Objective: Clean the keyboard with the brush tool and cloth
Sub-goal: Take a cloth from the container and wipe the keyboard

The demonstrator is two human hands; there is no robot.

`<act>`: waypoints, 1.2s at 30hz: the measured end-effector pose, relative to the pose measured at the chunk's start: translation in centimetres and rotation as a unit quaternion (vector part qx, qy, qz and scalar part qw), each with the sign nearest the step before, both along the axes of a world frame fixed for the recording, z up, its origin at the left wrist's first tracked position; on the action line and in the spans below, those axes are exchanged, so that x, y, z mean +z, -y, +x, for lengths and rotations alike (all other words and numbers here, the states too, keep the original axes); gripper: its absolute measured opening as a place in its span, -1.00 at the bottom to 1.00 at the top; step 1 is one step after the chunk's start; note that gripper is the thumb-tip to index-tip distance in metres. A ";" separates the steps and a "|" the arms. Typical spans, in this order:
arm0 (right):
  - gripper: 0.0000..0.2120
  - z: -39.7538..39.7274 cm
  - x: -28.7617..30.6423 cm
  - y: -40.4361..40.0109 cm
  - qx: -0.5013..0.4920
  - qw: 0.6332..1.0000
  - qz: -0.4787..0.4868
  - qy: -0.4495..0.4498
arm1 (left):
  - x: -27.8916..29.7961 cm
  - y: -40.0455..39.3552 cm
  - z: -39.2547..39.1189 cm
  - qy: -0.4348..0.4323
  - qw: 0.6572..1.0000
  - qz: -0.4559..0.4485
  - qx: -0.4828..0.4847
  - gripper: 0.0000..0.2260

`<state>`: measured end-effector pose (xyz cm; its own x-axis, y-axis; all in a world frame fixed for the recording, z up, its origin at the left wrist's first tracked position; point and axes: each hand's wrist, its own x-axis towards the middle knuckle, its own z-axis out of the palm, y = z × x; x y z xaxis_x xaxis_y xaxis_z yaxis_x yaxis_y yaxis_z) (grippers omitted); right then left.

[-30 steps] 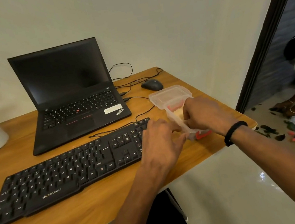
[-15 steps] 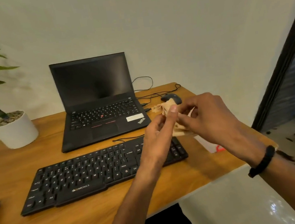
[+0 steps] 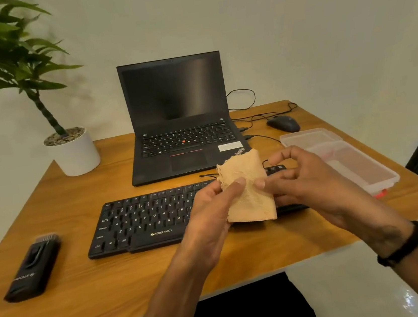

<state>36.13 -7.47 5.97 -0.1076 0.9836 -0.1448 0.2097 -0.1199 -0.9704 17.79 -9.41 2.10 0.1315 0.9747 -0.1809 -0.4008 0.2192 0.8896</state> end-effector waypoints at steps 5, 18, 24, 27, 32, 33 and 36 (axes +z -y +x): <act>-0.61 0.4 -0.7 -0.1 -0.020 0.998 0.053 0.004 | -0.5 0.0 -0.8 -0.089 0.993 0.068 0.046 -0.37; -0.74 2.5 -0.8 0.1 0.038 0.966 0.146 0.209 | 0.4 -0.6 -1.2 -0.272 0.946 0.178 -0.009 -0.59; -0.64 3.7 -0.9 0.5 0.061 0.991 0.109 0.056 | -0.6 -1.0 -0.6 -0.319 0.925 0.206 0.003 -0.78; -0.49 3.4 -1.0 0.5 0.080 0.989 0.096 0.082 | -0.8 -1.2 -0.1 -0.341 0.916 0.209 0.012 -0.76; -0.57 3.2 -0.6 0.1 0.107 0.971 0.138 0.165 | -1.2 -1.7 0.5 -0.396 0.889 0.230 0.018 -0.61; -0.62 3.3 -0.5 0.0 0.105 0.970 0.141 0.169 | -1.4 -1.8 0.6 -0.416 0.878 0.234 0.032 -0.61; -0.65 3.9 -0.4 -0.8 0.062 0.971 0.141 0.183 | -2.2 -1.8 0.6 -0.517 0.807 0.272 0.085 -0.67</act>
<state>39.98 -6.66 5.57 -0.2206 0.9723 0.0777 0.5420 0.1884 -0.8190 18.35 -7.60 -0.12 0.0406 0.9346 0.3533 0.6347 -0.2972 0.7133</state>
